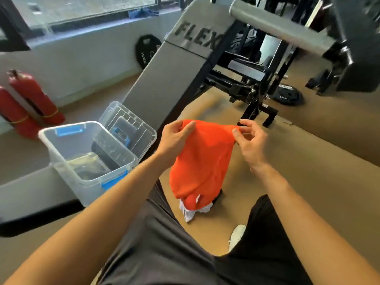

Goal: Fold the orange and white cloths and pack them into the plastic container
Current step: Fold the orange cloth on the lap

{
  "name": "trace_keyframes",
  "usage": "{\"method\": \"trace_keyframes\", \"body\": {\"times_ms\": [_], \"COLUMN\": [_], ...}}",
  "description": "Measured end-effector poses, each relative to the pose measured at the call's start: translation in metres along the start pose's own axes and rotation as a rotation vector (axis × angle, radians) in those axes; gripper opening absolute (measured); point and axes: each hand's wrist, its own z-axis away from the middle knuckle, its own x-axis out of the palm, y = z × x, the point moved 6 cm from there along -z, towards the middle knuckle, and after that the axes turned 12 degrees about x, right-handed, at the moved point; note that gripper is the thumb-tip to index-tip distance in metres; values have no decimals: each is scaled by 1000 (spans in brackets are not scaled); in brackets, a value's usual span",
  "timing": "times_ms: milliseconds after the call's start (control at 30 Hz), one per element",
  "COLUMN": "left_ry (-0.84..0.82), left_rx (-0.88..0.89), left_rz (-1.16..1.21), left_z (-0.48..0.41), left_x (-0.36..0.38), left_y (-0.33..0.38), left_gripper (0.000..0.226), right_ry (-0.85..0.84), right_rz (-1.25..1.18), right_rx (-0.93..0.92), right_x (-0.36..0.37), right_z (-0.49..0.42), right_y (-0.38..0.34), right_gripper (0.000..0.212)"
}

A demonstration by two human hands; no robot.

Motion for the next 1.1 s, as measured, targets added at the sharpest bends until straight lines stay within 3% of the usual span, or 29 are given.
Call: {"method": "trace_keyframes", "body": {"times_ms": [133, 200, 267, 367, 433, 600, 767, 833, 933, 1000, 1100], "left_ry": [9, 22, 35, 28, -53, -341, -652, -606, -425, -357, -300], "left_rx": [-31, -114, -207, -227, -183, -262, -232, -200, -89, -92, -84], "left_rz": [134, 209, 305, 424, 409, 131, 31, -44, -112, -94, -69], "left_z": [11, 18, 25, 29, 30, 52, 99, 110, 107, 103, 95], "left_x": [9, 13, 18, 23, 23, 25, 55, 65, 70, 66, 55], "left_y": [42, 46, 46, 37, 26, -30, -71, -84, -92, -94, -98], "left_gripper": [14, 14, 15, 17, 22, 39, 70, 62, 1, 17, 22], "right_ry": [-389, -449, -366, -202, -117, 7, -53, -95, -99, -84, -90], "right_rz": [-1, 61, 42, -140, -157, -25, 126, 140, 80, 3, -45], "right_rx": [-49, -143, -159, -70, -77, -47, 57, 69, 106, 144, 194], "right_x": [9, 19, 25, 19, 8, -12, 3, 6, 0, -6, -19], "right_z": [80, 114, 127, 122, 110, 77, 55, 53, 49, 48, 49], "right_y": [-10, -6, 2, 7, 8, 14, 43, 52, 63, 73, 93], "right_gripper": [84, 95, 85, 30, 8, 30, 33, 23, 11, 7, 13]}}
